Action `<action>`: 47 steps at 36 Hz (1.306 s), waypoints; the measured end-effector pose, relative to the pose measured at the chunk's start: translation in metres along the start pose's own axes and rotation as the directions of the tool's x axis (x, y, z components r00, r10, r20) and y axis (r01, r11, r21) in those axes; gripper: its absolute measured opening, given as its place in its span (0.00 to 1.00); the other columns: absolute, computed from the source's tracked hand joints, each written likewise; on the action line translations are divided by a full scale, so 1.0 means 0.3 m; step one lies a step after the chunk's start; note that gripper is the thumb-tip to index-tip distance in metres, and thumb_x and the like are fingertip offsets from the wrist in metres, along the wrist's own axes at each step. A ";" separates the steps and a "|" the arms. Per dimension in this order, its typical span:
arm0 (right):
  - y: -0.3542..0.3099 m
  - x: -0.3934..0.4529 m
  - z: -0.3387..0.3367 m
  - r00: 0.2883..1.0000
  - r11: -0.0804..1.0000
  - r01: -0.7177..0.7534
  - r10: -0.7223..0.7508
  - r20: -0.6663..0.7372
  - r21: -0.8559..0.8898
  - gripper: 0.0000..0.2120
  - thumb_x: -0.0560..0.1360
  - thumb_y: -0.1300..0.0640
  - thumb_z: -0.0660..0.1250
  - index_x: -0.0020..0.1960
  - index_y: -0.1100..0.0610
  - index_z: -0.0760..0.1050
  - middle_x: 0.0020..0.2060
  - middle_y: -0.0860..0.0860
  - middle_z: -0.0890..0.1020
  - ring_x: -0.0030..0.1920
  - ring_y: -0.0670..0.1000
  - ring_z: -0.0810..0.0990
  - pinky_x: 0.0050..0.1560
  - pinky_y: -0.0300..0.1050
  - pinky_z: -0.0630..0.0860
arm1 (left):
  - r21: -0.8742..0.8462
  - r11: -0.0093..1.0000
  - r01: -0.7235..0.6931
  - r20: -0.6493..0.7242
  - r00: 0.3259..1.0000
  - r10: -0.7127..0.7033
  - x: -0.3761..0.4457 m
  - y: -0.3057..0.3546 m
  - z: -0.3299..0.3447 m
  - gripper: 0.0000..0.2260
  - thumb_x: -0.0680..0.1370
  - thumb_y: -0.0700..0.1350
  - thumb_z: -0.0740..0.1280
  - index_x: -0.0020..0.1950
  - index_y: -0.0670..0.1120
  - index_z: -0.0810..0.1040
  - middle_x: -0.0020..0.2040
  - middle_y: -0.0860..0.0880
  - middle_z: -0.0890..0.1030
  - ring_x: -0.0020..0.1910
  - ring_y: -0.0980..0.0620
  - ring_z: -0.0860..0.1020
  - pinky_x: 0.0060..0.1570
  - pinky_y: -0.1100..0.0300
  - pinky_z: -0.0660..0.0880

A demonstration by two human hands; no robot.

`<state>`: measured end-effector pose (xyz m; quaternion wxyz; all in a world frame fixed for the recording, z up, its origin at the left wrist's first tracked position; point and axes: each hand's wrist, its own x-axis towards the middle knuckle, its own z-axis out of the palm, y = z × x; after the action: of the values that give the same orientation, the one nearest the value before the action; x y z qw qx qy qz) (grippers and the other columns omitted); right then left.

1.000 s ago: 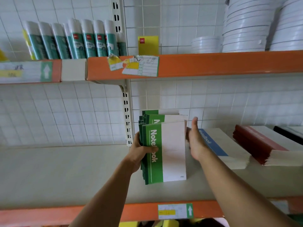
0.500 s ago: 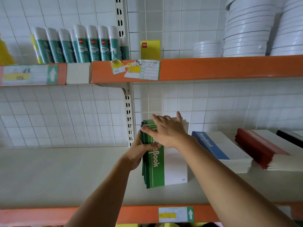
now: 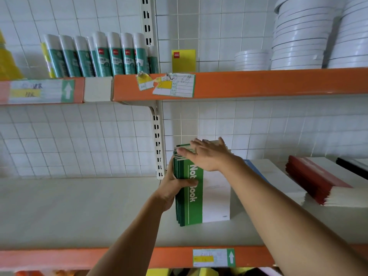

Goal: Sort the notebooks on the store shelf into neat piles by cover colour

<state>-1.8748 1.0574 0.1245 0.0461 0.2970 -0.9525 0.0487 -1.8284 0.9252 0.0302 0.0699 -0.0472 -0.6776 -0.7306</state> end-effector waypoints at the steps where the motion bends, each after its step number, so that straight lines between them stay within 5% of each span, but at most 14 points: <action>1: 0.008 -0.001 -0.004 1.000 1.000 -0.010 0.010 0.005 0.015 0.43 0.72 0.28 0.35 0.79 0.53 0.45 0.78 0.49 0.46 0.77 0.52 0.43 0.73 0.64 0.36 | -0.005 1.000 0.004 -0.005 1.000 -0.004 0.000 -0.001 0.000 0.38 0.60 0.33 0.73 0.68 0.49 0.66 0.51 0.45 0.82 0.48 0.47 0.81 0.44 0.56 0.78; 7: 0.085 0.006 -0.015 0.994 0.973 -0.107 0.108 0.010 0.207 0.40 0.72 0.28 0.34 0.77 0.46 0.54 0.75 0.49 0.61 0.76 0.53 0.55 0.73 0.62 0.38 | 0.003 1.000 0.030 -0.052 0.998 -0.030 0.004 -0.007 0.000 0.37 0.58 0.33 0.74 0.66 0.45 0.68 0.53 0.41 0.81 0.51 0.44 0.80 0.46 0.52 0.78; 10: 0.141 0.015 0.003 0.919 0.855 -0.171 0.318 -0.233 0.489 0.37 0.75 0.29 0.36 0.77 0.45 0.56 0.75 0.48 0.62 0.75 0.53 0.59 0.73 0.62 0.46 | 0.001 0.999 0.046 -0.052 0.998 -0.046 0.012 -0.013 -0.006 0.37 0.57 0.33 0.74 0.65 0.43 0.68 0.54 0.39 0.80 0.52 0.40 0.80 0.51 0.46 0.78; 12: 0.183 0.006 0.033 0.855 0.549 -0.142 0.487 -0.178 0.824 0.36 0.76 0.30 0.38 0.77 0.47 0.56 0.75 0.50 0.61 0.74 0.55 0.61 0.74 0.60 0.53 | -0.003 0.999 0.043 -0.054 0.998 -0.043 0.015 -0.019 -0.008 0.37 0.58 0.33 0.74 0.65 0.44 0.68 0.54 0.38 0.80 0.53 0.39 0.79 0.53 0.43 0.77; 14: 0.203 -0.013 0.086 0.892 0.031 -0.143 0.437 0.115 0.989 0.39 0.74 0.28 0.40 0.75 0.50 0.62 0.70 0.56 0.70 0.69 0.57 0.69 0.70 0.56 0.63 | -0.022 0.999 0.039 -0.060 0.997 -0.040 0.016 -0.024 -0.006 0.37 0.58 0.32 0.74 0.65 0.44 0.68 0.52 0.39 0.81 0.51 0.40 0.80 0.52 0.43 0.78; 15: 0.206 -0.019 0.118 0.909 -0.118 -0.151 0.374 0.185 0.981 0.42 0.71 0.25 0.42 0.70 0.51 0.68 0.64 0.58 0.76 0.62 0.58 0.76 0.66 0.55 0.69 | -0.034 0.999 0.041 -0.063 0.997 -0.043 0.018 -0.027 -0.004 0.36 0.58 0.32 0.74 0.64 0.45 0.68 0.51 0.41 0.81 0.50 0.41 0.80 0.51 0.44 0.78; 18: 0.206 -0.021 0.176 0.910 -0.206 -0.154 0.352 0.220 0.966 0.42 0.67 0.22 0.43 0.58 0.51 0.76 0.52 0.58 0.83 0.53 0.58 0.81 0.61 0.56 0.75 | -0.066 0.997 0.047 -0.069 0.996 -0.052 0.024 -0.028 0.000 0.36 0.58 0.33 0.72 0.64 0.47 0.67 0.49 0.43 0.80 0.48 0.43 0.80 0.44 0.49 0.78; 22: 0.217 -0.072 0.166 0.981 -0.329 -0.090 0.134 0.141 0.940 0.41 0.69 0.25 0.43 0.61 0.51 0.76 0.54 0.56 0.83 0.57 0.57 0.81 0.59 0.55 0.75 | -0.078 0.996 0.046 -0.065 0.997 -0.052 0.029 -0.024 -0.003 0.37 0.58 0.33 0.72 0.65 0.47 0.66 0.49 0.43 0.80 0.47 0.43 0.80 0.43 0.51 0.78; 27: 0.260 -0.128 0.258 0.963 -0.110 -0.247 0.084 0.256 0.963 0.31 0.73 0.43 0.64 0.74 0.51 0.64 0.64 0.46 0.75 0.68 0.53 0.71 0.71 0.45 0.60 | -0.069 0.997 0.033 -0.070 0.997 -0.037 0.033 -0.030 -0.010 0.37 0.58 0.33 0.73 0.65 0.45 0.66 0.50 0.42 0.80 0.48 0.42 0.81 0.46 0.48 0.79; 31: 0.257 -0.146 0.331 0.967 0.221 -0.256 0.059 0.249 0.941 0.30 0.72 0.65 0.70 0.70 0.52 0.63 0.55 0.44 0.79 0.59 0.47 0.75 0.71 0.49 0.62 | -0.027 0.999 0.047 -0.054 0.997 -0.048 0.020 -0.042 -0.018 0.37 0.59 0.35 0.74 0.65 0.48 0.65 0.53 0.42 0.80 0.52 0.42 0.80 0.52 0.47 0.78; 38: 0.250 -0.127 0.363 0.966 0.292 -0.235 0.173 0.190 0.927 0.26 0.72 0.65 0.71 0.64 0.49 0.67 0.53 0.44 0.80 0.60 0.49 0.74 0.66 0.47 0.65 | 0.232 0.960 0.158 -0.104 0.985 -0.137 0.013 -0.096 -0.050 0.38 0.64 0.33 0.78 0.66 0.49 0.61 0.58 0.45 0.77 0.57 0.47 0.78 0.51 0.52 0.78; 42: 0.258 -0.095 0.320 0.941 0.237 -0.318 0.199 0.275 0.918 0.24 0.70 0.59 0.74 0.64 0.53 0.70 0.54 0.50 0.82 0.56 0.52 0.78 0.60 0.51 0.71 | 0.157 0.952 0.264 -0.148 0.959 -0.241 0.061 -0.074 -0.061 0.36 0.60 0.39 0.79 0.64 0.45 0.67 0.54 0.46 0.82 0.54 0.46 0.80 0.56 0.49 0.76; 45: 0.260 -0.079 0.300 0.919 0.191 -0.382 0.182 0.350 0.904 0.12 0.73 0.52 0.71 0.55 0.53 0.76 0.46 0.53 0.83 0.46 0.54 0.79 0.47 0.47 0.72 | 0.095 0.917 0.386 -0.153 0.916 -0.370 0.082 -0.061 -0.053 0.25 0.68 0.43 0.76 0.62 0.43 0.72 0.52 0.44 0.83 0.52 0.44 0.81 0.55 0.49 0.76; 47: 0.261 -0.069 0.299 0.894 0.147 -0.437 0.182 0.410 0.887 0.11 0.74 0.48 0.69 0.53 0.51 0.77 0.43 0.54 0.83 0.45 0.55 0.79 0.48 0.47 0.74 | 0.052 0.875 0.481 -0.165 0.868 -0.468 0.105 -0.064 -0.051 0.20 0.70 0.46 0.75 0.59 0.42 0.74 0.51 0.42 0.83 0.51 0.43 0.82 0.57 0.48 0.76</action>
<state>-1.9078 1.1222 0.0282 -0.2575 0.0597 -0.7505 0.6057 -1.8623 0.9100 0.0152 -0.0599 0.1779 -0.6941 -0.6950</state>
